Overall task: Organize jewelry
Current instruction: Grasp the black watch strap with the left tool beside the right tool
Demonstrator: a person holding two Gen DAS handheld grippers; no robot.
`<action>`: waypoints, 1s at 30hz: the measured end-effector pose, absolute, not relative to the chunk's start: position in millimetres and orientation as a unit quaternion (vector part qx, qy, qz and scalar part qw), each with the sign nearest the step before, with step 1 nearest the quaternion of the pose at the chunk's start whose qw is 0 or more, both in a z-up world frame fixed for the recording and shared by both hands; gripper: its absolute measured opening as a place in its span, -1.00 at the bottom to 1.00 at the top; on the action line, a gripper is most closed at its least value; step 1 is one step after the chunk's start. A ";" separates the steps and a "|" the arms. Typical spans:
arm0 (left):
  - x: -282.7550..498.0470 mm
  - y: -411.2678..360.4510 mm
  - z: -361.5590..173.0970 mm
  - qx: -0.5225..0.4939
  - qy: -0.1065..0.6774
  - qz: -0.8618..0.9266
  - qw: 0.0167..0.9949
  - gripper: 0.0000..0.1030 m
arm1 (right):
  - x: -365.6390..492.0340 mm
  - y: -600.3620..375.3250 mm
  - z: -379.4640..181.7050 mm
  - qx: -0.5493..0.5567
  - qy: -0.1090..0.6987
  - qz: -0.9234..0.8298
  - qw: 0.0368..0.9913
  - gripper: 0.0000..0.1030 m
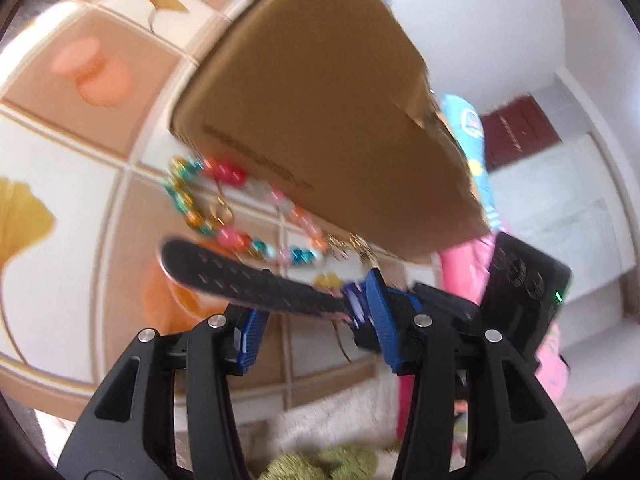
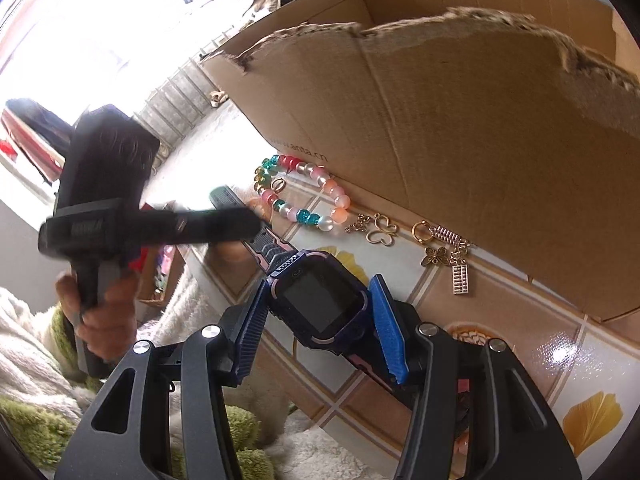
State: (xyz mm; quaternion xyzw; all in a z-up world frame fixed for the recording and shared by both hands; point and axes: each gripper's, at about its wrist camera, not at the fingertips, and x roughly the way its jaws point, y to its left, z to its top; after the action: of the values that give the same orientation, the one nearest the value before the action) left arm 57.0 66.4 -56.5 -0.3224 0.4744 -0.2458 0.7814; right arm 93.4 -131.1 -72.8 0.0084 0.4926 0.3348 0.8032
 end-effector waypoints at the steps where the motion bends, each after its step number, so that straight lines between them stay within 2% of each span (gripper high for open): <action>1: 57.1 66.7 -55.4 -0.318 0.474 -0.241 0.785 -0.24 | 89.9 -129.1 -72.1 -0.004 0.487 0.335 0.807 -0.02; 2: 56.6 66.0 -54.3 -0.308 0.475 -0.234 0.790 -0.40 | 87.5 -127.7 -71.7 -0.012 0.483 0.335 0.809 -0.02; 5: 53.3 57.4 -48.4 -0.231 0.482 -0.203 0.820 -0.60 | 80.4 -123.9 -70.3 -0.035 0.470 0.332 0.817 -0.02; 9: 40.4 44.0 -35.5 -0.138 0.475 -0.179 0.850 -0.69 | 67.3 -113.6 -69.4 -0.077 0.451 0.311 0.833 0.01; 14: 37.2 26.9 -27.4 -0.043 0.469 -0.158 0.868 -0.72 | 46.6 -115.9 -60.6 -0.077 0.446 0.276 0.848 0.07; 17: 38.0 24.3 -27.5 -0.009 0.461 -0.148 0.875 -0.72 | 31.0 -136.2 -47.4 -0.023 0.443 0.256 0.859 0.07; 26: 45.1 6.1 -26.1 0.011 0.449 -0.141 0.882 -0.72 | 17.1 -206.0 -48.7 0.140 0.465 0.162 0.859 0.06; 30: 36.3 -9.5 -34.9 0.018 0.447 -0.136 0.884 -0.72 | 22.7 -216.6 -48.5 0.166 0.460 0.145 0.860 -0.09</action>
State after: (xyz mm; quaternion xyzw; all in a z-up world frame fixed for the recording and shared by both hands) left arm 36.3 -9.5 -34.9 0.0177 0.4465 -0.1361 0.8842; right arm 22.7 -216.6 -48.5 0.1663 0.4597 0.1446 0.8603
